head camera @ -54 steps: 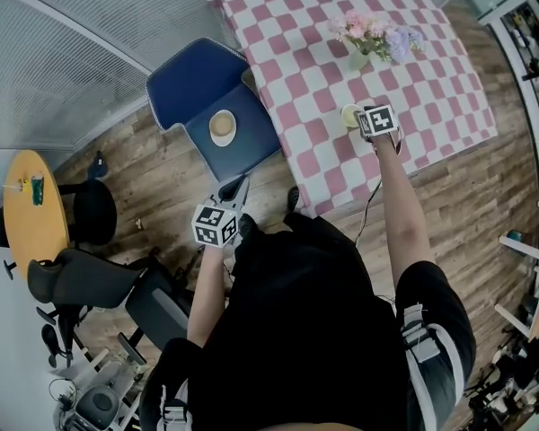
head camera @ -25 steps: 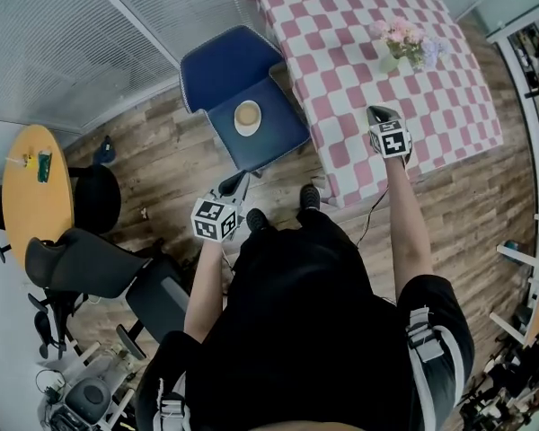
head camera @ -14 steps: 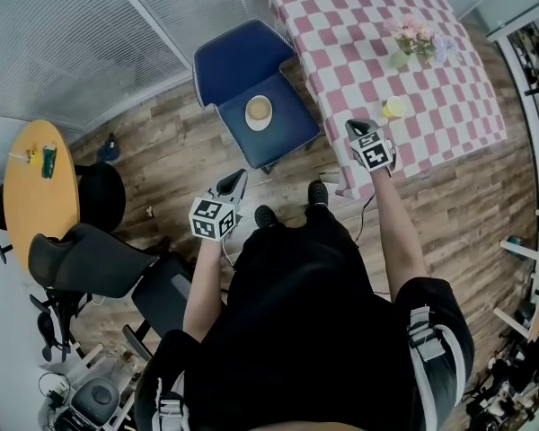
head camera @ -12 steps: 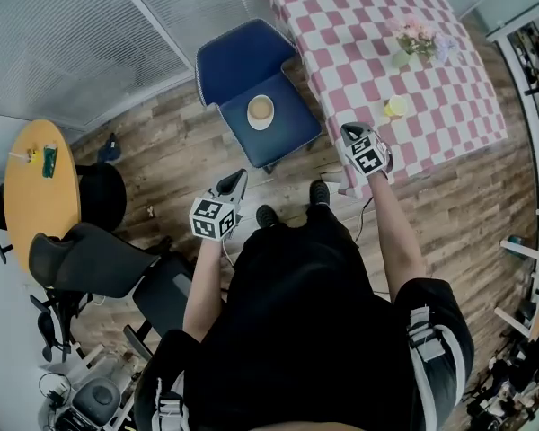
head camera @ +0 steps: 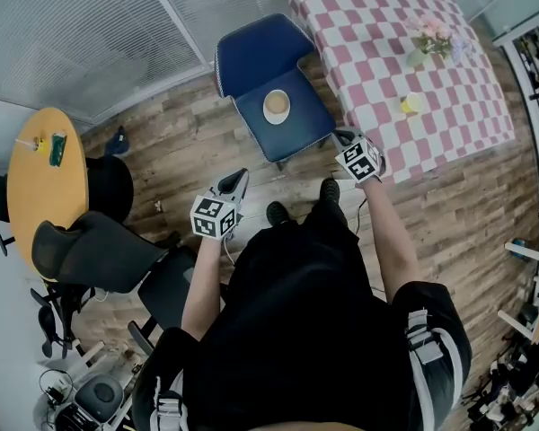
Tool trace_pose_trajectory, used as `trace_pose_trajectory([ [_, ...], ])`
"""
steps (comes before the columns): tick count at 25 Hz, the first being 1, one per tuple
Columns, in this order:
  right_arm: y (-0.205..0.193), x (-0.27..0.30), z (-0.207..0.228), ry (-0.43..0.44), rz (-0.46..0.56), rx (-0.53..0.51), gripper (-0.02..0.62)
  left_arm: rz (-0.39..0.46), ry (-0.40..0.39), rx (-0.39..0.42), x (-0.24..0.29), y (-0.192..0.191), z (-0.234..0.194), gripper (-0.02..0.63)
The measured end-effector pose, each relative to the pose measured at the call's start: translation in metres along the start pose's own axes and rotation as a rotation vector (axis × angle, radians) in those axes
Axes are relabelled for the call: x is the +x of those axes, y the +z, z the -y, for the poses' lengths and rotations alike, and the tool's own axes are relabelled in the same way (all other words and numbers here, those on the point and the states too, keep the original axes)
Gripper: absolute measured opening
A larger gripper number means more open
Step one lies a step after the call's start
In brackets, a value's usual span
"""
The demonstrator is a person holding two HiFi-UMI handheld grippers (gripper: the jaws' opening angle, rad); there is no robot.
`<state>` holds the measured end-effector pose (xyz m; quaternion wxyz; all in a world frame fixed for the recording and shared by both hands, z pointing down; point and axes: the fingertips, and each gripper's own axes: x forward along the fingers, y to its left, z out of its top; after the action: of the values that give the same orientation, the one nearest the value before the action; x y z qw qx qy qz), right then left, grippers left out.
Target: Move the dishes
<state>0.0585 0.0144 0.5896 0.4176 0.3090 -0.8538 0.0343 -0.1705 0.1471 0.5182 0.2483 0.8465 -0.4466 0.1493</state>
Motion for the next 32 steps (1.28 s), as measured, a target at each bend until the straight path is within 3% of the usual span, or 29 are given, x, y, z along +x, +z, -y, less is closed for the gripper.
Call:
trace_pose_trajectory([
  [12,0.026,0.040,-0.026,0.079,0.016,-0.050,0.017,-0.006,0.036,-0.040,-0.005,-0.005,-0.030,0.023],
  [32,0.061,0.167,0.018,0.246,0.005,-0.144,0.017,-0.066,0.073,-0.128,0.091,0.029,-0.089,0.023],
])
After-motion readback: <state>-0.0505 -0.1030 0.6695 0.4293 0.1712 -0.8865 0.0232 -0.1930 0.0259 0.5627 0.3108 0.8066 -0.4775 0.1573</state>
